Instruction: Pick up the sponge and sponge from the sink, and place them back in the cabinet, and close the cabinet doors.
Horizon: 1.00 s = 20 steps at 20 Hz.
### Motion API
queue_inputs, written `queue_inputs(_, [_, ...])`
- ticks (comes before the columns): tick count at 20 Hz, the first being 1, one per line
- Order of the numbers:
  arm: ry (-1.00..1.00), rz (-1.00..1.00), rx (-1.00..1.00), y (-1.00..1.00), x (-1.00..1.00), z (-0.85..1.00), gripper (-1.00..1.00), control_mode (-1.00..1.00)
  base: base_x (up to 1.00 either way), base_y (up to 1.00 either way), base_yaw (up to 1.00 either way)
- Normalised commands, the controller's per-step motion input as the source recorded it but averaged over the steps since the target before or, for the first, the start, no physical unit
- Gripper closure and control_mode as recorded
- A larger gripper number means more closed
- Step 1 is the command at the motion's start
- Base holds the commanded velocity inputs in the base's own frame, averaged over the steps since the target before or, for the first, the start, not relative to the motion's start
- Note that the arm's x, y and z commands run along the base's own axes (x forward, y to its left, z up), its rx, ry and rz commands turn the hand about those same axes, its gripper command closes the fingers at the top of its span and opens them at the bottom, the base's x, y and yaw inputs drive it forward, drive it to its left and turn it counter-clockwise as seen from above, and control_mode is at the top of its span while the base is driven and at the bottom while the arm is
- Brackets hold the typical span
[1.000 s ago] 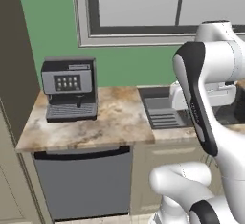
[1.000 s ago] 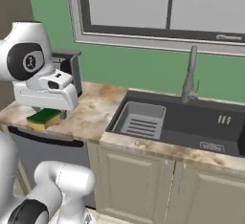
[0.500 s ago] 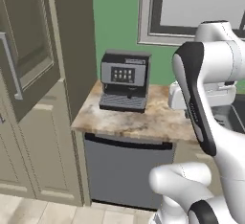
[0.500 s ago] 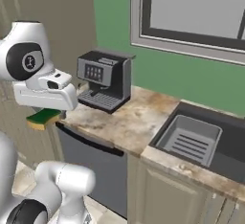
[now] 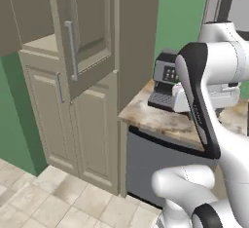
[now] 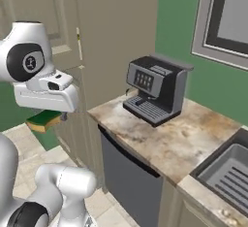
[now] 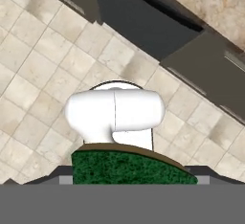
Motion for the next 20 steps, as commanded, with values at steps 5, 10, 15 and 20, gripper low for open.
queue_inputs(5, [0.0, 0.0, 0.0, 0.0, 0.0, 0.0, 1.0, 1.0, -0.08, 0.43, 0.52])
queue_inputs(10, [0.0, 0.0, 0.0, 0.0, 0.0, 0.0, 1.0, 1.0, -0.1, 0.56, 0.5])
queue_inputs(15, [0.0, 0.0, 0.0, 0.0, 0.0, 0.0, 1.0, 1.0, -0.1, 0.68, 0.47])
queue_inputs(20, [0.0, 0.0, 0.0, 0.0, 0.0, 0.0, 1.0, 1.0, -0.01, 0.71, 0.45])
